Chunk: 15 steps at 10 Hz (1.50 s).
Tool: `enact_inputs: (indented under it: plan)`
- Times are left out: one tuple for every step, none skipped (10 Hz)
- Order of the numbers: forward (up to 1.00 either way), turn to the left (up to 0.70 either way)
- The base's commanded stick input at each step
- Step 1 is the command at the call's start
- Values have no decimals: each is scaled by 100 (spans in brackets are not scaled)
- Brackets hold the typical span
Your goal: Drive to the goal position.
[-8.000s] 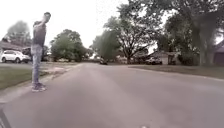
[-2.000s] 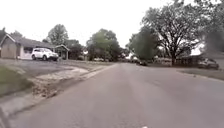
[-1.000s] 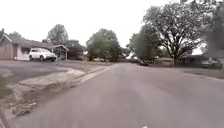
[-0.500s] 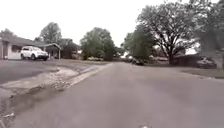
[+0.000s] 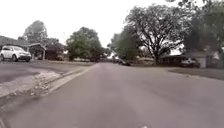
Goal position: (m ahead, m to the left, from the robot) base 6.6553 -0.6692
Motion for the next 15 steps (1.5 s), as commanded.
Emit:
enact_inputs:
  plan:
    - [70,0]
    - [70,0]
    - [70,0]
    - [70,0]
    - [70,0]
    - [70,0]
    - [70,0]
    - [70,0]
    - [70,0]
    - [70,0]
    - [70,0]
    - [70,0]
    - [70,0]
    - [70,0]
    - [70,0]
